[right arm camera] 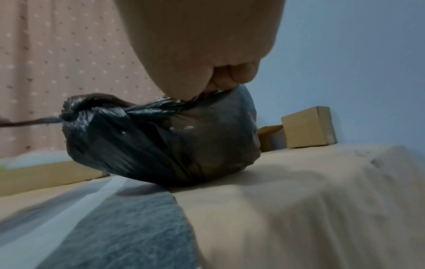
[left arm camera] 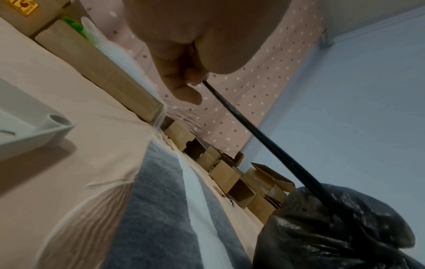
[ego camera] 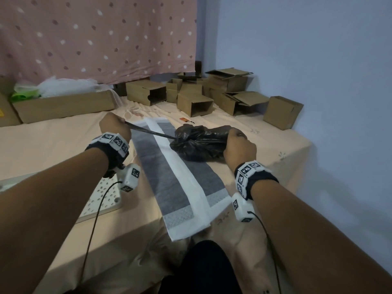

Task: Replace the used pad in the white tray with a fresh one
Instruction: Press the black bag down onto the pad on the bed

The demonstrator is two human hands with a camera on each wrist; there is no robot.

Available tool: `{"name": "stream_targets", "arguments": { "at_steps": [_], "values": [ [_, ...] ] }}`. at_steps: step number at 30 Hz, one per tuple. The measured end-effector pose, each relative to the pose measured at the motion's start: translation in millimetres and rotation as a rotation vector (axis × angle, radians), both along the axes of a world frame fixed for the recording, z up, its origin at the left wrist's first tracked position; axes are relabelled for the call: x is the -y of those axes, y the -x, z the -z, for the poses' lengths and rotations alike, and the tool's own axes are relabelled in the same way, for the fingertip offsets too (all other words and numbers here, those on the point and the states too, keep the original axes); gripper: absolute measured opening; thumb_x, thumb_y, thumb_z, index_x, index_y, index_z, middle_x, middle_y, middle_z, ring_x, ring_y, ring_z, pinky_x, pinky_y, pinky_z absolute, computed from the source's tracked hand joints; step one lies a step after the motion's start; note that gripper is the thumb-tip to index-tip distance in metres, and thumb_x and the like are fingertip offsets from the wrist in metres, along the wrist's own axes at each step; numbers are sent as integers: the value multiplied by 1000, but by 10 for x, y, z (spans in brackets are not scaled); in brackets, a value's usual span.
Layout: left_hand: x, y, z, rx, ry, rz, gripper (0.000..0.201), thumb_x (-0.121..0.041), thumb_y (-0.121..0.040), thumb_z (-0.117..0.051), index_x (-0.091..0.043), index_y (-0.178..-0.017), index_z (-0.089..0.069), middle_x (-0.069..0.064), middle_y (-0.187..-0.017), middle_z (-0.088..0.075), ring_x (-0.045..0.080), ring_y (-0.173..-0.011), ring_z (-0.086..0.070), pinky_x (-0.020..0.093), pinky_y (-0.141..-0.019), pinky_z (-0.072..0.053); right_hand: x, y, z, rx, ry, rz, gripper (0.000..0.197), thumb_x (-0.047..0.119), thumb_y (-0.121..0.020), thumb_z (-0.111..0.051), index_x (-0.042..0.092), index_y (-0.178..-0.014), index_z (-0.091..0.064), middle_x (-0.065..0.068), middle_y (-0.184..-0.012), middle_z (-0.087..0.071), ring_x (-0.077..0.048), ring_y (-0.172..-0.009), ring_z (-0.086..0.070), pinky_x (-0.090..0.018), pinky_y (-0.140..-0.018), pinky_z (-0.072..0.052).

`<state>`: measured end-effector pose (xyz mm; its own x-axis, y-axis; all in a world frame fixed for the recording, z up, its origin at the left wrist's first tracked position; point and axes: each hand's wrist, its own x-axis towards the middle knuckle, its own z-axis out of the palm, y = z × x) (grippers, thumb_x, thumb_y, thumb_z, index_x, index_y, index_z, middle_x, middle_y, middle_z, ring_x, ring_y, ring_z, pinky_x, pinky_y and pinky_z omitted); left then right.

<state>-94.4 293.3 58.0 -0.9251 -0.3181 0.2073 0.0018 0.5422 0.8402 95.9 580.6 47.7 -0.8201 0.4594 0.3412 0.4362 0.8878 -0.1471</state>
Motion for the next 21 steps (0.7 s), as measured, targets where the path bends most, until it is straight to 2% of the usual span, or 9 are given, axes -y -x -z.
{"name": "stream_targets", "arguments": {
  "at_steps": [3, 6, 8, 10, 12, 14, 17, 19, 21],
  "values": [
    [-51, -162, -168, -9, -5, 11, 16, -4, -92, -51, -3, -85, -65, 14, -92, -62, 39, -80, -67, 49, -74, -62, -19, -13, 14, 25, 1, 70, 50, 15, -91, -57, -2, -134, -37, -16, -106, -70, -34, -91, -70, -34, -66, -37],
    [-188, -319, -222, -38, -14, 101, 11, 1, -95, -49, 2, -95, -61, 14, -94, -59, 35, -76, -65, 36, -45, -58, -16, 64, 24, 37, 116, 137, 56, 16, -90, -61, -2, -136, -35, -14, -110, -69, -33, -97, -68, -34, -69, -38],
    [-341, -372, -259, -70, -96, 219, 17, 3, -96, -44, -2, -93, -59, 22, -94, -64, 36, -69, -69, 38, -40, -57, -29, 118, -39, 8, 209, 171, 61, 19, -88, -62, 3, -138, -32, -15, -117, -65, -34, -108, -61, -38, -76, -43],
    [-523, -421, -313, -109, -211, 347, 18, 0, -98, -46, -5, -92, -61, 25, -92, -68, 34, -67, -73, 47, -52, -62, -59, 152, -125, -88, 251, 193, 60, 26, -88, -60, 7, -139, -33, -17, -127, -58, -36, -120, -50, -43, -88, -45],
    [-753, -472, -384, -109, -314, 446, 16, -6, -101, -51, -4, -99, -67, 23, -92, -70, 33, -69, -75, 48, -60, -63, -124, 210, -157, -204, 214, 195, 57, 32, -88, -54, 12, -139, -38, -16, -132, -53, -36, -123, -44, -46, -94, -42],
    [-994, -541, -408, -109, -302, 564, 18, -10, -101, -52, -7, -97, -69, 19, -95, -71, 31, -78, -75, 47, -69, -64, -195, 276, -130, -196, 205, 125, 56, 38, -89, -49, 21, -141, -41, -14, -138, -48, -36, -128, -38, -49, -98, -38],
    [-1309, -672, -283, -49, -62, 793, 25, -11, -101, -52, -20, -91, -72, 9, -101, -74, 24, -97, -71, 44, -91, -58, -291, 362, 42, 19, 263, -11, 58, 55, -90, -45, 36, -145, -39, -7, -158, -27, -34, -146, -16, -56, -111, -24],
    [-1465, -745, -100, 2, 183, 907, 29, -5, -99, -51, -18, -113, -72, 6, -119, -71, 22, -114, -63, 31, -103, -45, -357, 428, 165, 93, 262, -58, 60, 65, -89, -42, 43, -145, -37, -3, -163, -18, -34, -150, -5, -59, -115, -15],
    [-1579, -783, 70, 25, 320, 960, 40, -5, -100, -49, -18, -136, -60, 6, -138, -61, 23, -129, -53, 30, -107, -36, -400, 514, 237, 133, 216, -115, 63, 69, -86, -40, 47, -145, -35, -1, -164, -15, -38, -150, -2, -62, -116, -12]
  ]
}}
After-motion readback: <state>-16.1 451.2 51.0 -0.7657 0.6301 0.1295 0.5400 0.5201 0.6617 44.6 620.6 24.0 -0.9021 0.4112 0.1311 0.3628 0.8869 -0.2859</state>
